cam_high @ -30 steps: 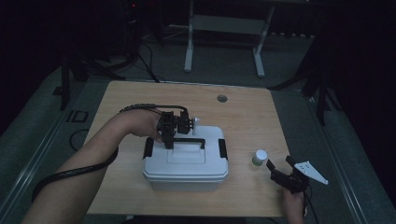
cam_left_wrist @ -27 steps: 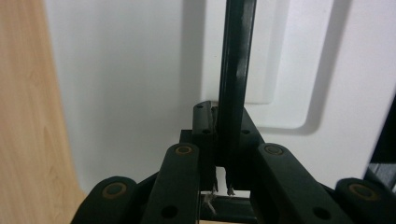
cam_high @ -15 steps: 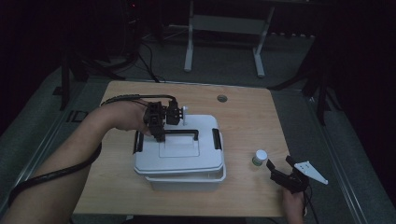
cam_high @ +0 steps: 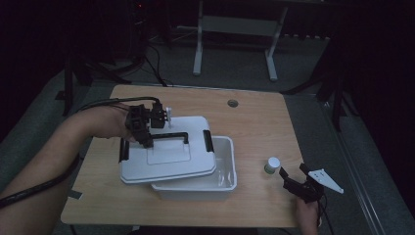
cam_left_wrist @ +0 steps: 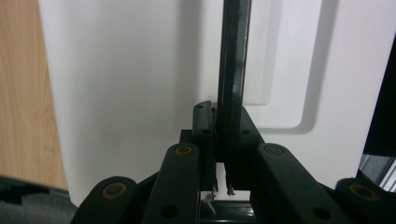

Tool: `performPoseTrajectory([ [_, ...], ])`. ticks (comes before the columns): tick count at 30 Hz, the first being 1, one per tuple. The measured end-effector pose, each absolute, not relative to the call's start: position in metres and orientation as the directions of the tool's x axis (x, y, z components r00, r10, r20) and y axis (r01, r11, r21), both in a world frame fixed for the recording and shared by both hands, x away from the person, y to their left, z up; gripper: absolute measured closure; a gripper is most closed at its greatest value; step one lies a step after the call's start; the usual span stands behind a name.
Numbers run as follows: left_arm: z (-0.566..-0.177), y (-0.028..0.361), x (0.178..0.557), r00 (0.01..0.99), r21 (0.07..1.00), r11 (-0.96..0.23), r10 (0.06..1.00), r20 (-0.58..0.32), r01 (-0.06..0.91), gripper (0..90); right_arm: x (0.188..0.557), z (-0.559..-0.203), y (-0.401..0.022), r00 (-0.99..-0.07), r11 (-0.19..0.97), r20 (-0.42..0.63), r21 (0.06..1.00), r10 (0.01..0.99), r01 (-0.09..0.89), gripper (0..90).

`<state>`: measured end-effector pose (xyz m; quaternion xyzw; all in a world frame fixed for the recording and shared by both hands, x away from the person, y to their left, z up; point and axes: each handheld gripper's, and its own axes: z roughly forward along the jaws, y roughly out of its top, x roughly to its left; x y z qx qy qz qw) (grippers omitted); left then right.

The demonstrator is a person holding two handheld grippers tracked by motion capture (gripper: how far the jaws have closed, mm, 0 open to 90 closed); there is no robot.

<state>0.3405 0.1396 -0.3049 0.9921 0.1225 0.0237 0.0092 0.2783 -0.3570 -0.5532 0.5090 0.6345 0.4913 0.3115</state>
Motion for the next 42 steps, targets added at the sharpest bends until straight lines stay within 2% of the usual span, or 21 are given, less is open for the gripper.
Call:
performPoseTrajectory([
  [21,-0.313,0.24,0.328,0.889,0.022,-0.89,0.456,0.041,0.455,83.5,0.278,-0.553,-0.355,-0.282,0.012,0.089,0.942,0.955,0.336,11.0],
  [27,-0.314,0.266,0.324,0.86,0.06,-0.859,0.51,0.032,0.508,83.5,0.278,-0.553,-0.355,-0.281,0.015,0.084,0.942,0.956,0.334,11.0],
  [42,-0.331,0.313,0.315,0.805,0.07,-0.805,0.592,0.022,0.59,83.5,0.277,-0.553,-0.355,-0.281,0.02,0.077,0.944,0.957,0.328,11.0],
])
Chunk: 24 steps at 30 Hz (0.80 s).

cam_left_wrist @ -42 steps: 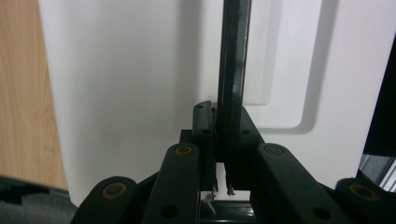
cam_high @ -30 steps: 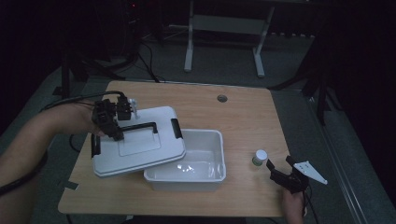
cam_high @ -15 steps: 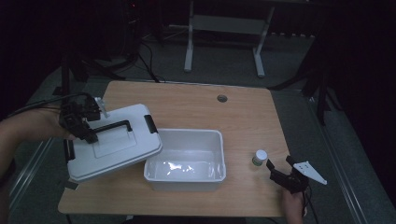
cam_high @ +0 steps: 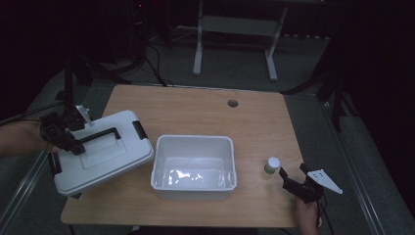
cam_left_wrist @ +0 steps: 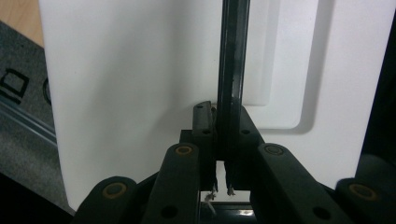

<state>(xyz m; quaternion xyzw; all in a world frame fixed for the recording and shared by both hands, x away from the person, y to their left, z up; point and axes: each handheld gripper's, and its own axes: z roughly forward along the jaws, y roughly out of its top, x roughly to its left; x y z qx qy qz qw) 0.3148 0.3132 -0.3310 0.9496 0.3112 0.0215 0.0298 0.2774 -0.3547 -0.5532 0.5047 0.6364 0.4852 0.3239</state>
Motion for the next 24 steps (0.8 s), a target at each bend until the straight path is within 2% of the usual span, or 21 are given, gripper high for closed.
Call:
performPoseTrajectory([
  [7,-0.35,0.331,0.317,0.781,0.083,-0.78,0.624,0.02,0.621,83.5,0.278,-0.553,-0.354,-0.279,0.022,0.075,0.944,0.957,0.329,11.0],
  [13,-0.359,0.338,0.32,0.772,0.13,-0.768,0.635,0.031,0.627,83.5,0.278,-0.553,-0.354,-0.278,0.024,0.074,0.943,0.958,0.331,11.0],
  [16,-0.365,0.339,0.321,0.769,0.124,-0.766,0.638,0.032,0.63,83.5,0.278,-0.553,-0.354,-0.278,0.024,0.073,0.943,0.958,0.332,11.0],
  [24,-0.413,0.333,0.329,0.765,0.066,-0.763,0.644,-0.006,0.643,83.5,0.278,-0.553,-0.354,-0.286,0.023,0.077,0.944,0.955,0.33,11.0],
])
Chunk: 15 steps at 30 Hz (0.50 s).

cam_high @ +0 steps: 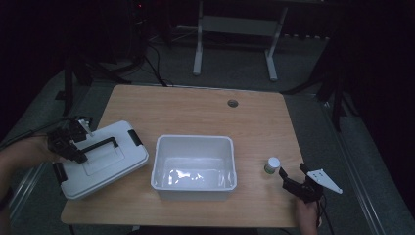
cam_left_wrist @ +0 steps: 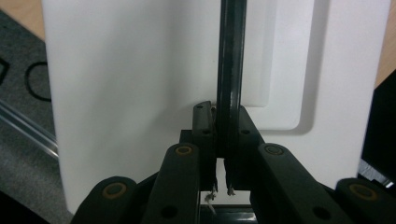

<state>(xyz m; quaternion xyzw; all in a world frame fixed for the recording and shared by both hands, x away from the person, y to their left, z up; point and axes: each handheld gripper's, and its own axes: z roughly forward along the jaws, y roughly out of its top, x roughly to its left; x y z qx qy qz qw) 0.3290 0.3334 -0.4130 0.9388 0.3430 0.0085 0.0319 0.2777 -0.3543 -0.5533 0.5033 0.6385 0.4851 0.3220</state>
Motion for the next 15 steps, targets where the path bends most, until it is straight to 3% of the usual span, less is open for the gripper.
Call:
performPoseTrajectory([
  [15,-0.476,0.317,0.348,0.775,0.102,-0.768,0.627,-0.081,0.632,83.4,0.278,-0.553,-0.353,-0.286,0.032,0.069,0.942,0.956,0.333,11.0],
])
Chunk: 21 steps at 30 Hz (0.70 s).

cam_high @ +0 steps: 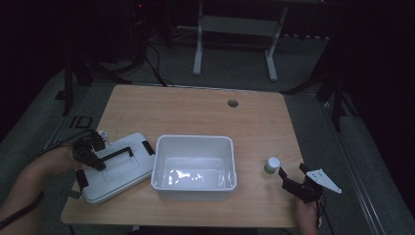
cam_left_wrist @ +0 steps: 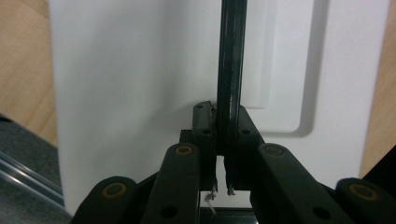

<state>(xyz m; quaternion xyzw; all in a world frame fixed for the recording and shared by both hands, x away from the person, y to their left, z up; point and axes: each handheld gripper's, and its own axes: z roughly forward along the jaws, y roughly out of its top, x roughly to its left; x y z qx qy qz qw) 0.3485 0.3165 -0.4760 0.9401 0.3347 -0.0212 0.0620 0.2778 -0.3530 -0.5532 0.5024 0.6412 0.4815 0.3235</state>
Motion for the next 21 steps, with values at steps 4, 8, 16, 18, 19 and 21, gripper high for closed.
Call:
performPoseTrajectory([
  [4,-0.479,0.316,0.353,0.765,0.115,-0.756,0.638,-0.09,0.644,83.4,0.278,-0.553,-0.353,-0.288,0.03,0.071,0.943,0.955,0.332,11.0],
  [8,-0.487,0.315,0.355,0.77,0.11,-0.762,0.633,-0.082,0.639,83.4,0.278,-0.553,-0.353,-0.29,0.03,0.071,0.943,0.954,0.332,11.0],
  [16,-0.493,0.316,0.357,0.763,0.109,-0.755,0.638,-0.103,0.646,83.2,0.278,-0.553,-0.353,-0.292,0.031,0.072,0.943,0.954,0.332,11.0],
  [18,-0.493,0.316,0.357,0.762,0.11,-0.754,0.639,-0.101,0.647,83.2,0.278,-0.553,-0.353,-0.292,0.033,0.07,0.943,0.954,0.331,11.0],
  [19,-0.494,0.317,0.357,0.76,0.116,-0.751,0.641,-0.106,0.65,83.1,0.278,-0.553,-0.353,-0.293,0.033,0.07,0.943,0.954,0.332,11.0],
  [21,-0.494,0.319,0.356,0.756,0.127,-0.745,0.646,-0.108,0.655,83.0,0.278,-0.553,-0.353,-0.292,0.032,0.071,0.943,0.954,0.332,11.0],
])
